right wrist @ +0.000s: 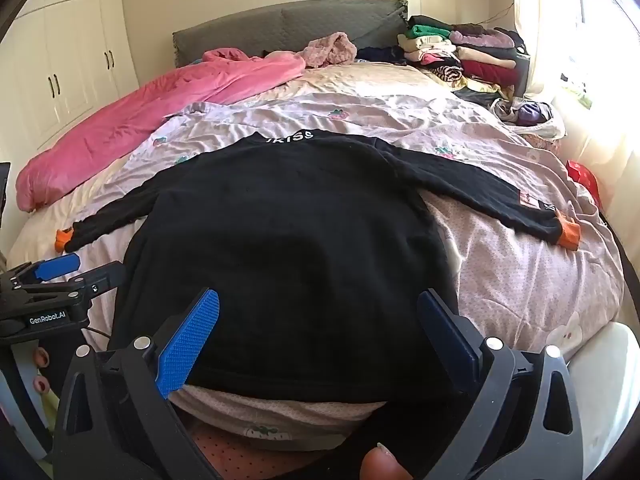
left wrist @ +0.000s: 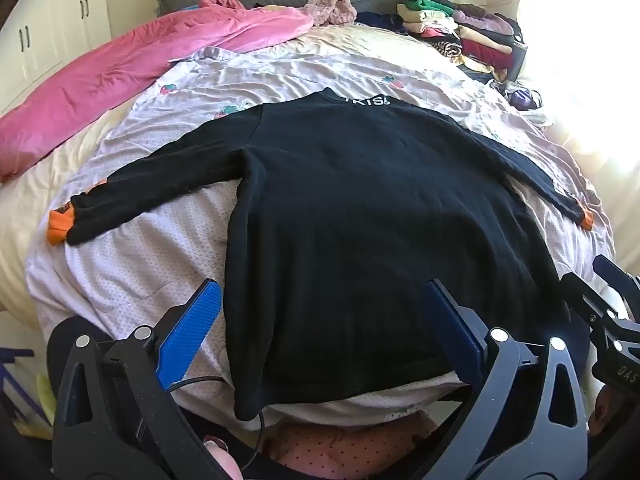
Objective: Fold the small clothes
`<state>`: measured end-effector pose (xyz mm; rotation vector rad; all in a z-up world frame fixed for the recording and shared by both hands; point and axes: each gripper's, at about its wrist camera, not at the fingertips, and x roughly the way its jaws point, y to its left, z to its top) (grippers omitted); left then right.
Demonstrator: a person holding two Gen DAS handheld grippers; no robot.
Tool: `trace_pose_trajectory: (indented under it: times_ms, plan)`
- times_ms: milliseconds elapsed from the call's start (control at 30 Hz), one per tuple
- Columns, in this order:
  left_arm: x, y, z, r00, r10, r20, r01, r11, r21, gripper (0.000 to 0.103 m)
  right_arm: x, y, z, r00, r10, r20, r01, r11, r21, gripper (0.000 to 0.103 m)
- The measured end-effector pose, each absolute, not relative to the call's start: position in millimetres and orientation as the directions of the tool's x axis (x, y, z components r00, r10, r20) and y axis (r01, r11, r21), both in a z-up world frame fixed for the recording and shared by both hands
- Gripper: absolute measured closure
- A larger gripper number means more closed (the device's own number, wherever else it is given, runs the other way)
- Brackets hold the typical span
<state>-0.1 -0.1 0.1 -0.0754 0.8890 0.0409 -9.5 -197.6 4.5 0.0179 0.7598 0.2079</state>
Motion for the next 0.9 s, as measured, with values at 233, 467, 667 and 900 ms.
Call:
trace_pose_trajectory:
  times_ms: [233,467,667,900]
  plan:
    - [0.8,-0.2,-0.3,0.629,0.006,-0.778,-0.067,0.997,-0.047,0.009,-10.2,-197.1,4.9,0.704,0.194,-0.683,-0.181,0.979,0.091,0.004]
    - [-1.4,2.9,-3.4,0.632,0.007,-0.775,-0.065,0.997,-0.045,0.009,-11.6,-195.8,6.6,0.706,0.188,-0.683,-0.18,0.98,0.083,0.004]
    - [-0.9,2.3,-2.1,0.631,0.001,-0.776,-0.064,0.997,-0.051,0.009,-11.5,-196.4,9.6,0.707,0.188,-0.681,-0.182,0.98,0.082,0.004]
    - [0.4,6.3,-0.7,0.626,0.001,-0.779,-0.07,0.996,-0.055,0.009,-12.2,-195.4,9.3,0.706,0.187,-0.683,-0.183,0.98,0.079,0.004]
